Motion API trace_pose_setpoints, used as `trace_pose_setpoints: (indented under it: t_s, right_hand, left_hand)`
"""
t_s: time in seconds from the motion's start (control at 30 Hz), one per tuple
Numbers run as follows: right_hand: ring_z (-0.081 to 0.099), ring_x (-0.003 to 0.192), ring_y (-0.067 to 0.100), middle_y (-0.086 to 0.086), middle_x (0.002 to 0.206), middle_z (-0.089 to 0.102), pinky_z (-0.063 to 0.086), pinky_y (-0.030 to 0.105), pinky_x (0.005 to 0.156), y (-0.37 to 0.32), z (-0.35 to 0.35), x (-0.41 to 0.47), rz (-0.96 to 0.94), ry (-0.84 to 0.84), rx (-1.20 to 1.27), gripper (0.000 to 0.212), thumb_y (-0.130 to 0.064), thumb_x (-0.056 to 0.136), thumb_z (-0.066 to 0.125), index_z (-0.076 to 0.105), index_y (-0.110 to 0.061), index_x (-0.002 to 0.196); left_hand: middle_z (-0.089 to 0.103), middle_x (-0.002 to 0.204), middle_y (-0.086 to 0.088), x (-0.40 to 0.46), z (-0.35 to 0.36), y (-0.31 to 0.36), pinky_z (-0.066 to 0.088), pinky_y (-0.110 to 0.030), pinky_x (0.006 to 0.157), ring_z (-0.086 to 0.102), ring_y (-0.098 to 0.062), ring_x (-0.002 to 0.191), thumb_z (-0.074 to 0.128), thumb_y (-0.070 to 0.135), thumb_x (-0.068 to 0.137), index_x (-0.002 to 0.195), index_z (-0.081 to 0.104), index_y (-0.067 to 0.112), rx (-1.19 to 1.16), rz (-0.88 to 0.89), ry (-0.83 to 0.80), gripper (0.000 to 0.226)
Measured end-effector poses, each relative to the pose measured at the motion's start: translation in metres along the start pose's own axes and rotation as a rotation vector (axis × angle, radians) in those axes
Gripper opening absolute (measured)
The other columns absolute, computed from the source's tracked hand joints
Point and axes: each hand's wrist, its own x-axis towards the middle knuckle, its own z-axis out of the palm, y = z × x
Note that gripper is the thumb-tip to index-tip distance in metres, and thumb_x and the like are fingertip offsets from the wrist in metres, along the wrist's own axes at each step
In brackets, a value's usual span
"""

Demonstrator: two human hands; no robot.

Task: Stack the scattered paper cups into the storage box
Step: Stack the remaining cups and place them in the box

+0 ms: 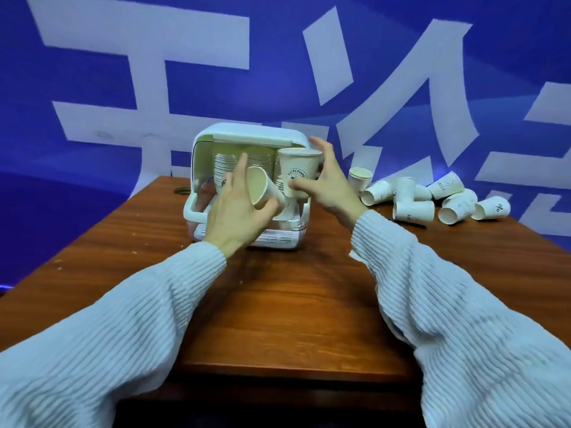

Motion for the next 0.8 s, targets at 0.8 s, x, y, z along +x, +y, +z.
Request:
trace_pose_setpoints:
  t_s: [0.8]
  right_hand:
    - [0.062, 0.101, 0.021, 0.004, 0.125, 0.061, 0.051, 0.041, 0.086, 0.03, 0.088, 0.034, -0.002, -0.303, -0.612, 0.065, -0.069, 0.088, 0.06, 0.049, -0.018, 0.127]
  left_hand:
    - [0.05, 0.137, -0.005, 0.063, -0.02, -0.049, 0.047, -0.044, 0.103, 0.051, -0.024, 0.124, 0.072, 0.048, 0.087, 0.143, 0.043, 0.02, -0.094, 0.0, 0.185, 0.069]
